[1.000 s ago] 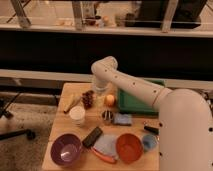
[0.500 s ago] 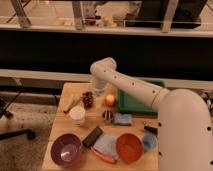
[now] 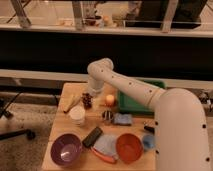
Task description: Place grapes in paper cup
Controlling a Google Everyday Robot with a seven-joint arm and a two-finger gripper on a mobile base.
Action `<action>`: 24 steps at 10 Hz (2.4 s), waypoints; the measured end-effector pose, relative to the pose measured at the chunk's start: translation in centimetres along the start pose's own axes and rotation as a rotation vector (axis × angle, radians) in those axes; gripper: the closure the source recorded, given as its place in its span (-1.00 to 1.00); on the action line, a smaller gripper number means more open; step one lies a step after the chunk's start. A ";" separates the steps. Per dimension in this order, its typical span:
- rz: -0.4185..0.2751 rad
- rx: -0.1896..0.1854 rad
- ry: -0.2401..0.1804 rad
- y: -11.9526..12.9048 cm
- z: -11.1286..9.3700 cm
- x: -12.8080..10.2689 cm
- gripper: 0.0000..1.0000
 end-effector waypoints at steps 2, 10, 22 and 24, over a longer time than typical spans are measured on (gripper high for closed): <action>-0.013 -0.009 -0.003 -0.3 0.1 -0.4 -0.60; -0.083 -0.035 -0.025 -1.5 1.3 -1.0 -0.60; -0.093 0.132 -0.062 -4.4 2.2 -0.1 -0.60; -0.074 0.142 -0.061 -4.7 3.0 0.2 -0.60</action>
